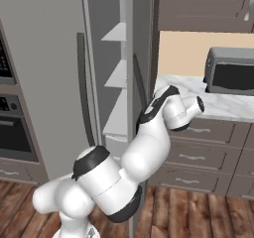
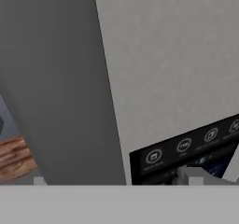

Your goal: Store the hot dog in the freezer for long-term storage. Close the freezer door after placing the cooked food.

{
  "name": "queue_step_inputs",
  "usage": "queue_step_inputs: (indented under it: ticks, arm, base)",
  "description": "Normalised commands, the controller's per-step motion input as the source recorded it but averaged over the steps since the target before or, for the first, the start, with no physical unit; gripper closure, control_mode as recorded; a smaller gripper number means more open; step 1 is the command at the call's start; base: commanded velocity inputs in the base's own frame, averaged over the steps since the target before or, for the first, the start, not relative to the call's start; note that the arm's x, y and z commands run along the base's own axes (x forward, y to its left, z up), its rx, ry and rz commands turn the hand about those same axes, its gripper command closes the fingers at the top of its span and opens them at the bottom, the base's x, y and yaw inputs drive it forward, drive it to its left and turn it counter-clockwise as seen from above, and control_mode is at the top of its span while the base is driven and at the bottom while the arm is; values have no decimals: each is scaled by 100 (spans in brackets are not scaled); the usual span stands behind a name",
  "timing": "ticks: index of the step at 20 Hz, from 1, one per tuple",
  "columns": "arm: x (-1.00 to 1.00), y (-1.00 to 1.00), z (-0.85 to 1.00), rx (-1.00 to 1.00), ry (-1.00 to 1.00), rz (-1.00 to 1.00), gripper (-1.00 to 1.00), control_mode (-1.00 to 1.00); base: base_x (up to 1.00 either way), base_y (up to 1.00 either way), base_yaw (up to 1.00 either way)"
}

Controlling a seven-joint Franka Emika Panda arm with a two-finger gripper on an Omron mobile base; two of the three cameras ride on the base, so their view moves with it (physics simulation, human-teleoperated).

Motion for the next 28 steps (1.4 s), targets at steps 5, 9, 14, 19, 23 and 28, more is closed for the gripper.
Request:
queue_step_inputs:
  ticks: [5, 9, 14, 19, 23, 28]
  arm:
    - [-10, 96, -7, 0, 0, -13, -100, -100]
    - [-4, 100, -9, -2, 0, -21, -100, -100]
    - [0, 100, -1, -4, 0, -29, -100, -100]
    - [13, 93, 0, -3, 1, -34, -100, -100]
    - [37, 75, 1, -7, 12, -37, -100, -100]
    - [37, 63, 14, -13, 17, -34, -100, -100]
  base:
    - [0, 0, 0]
    - [0, 0, 0]
    - [0, 0, 0]
    - [0, 0, 0]
    - [0, 0, 0]
    - [0, 0, 0]
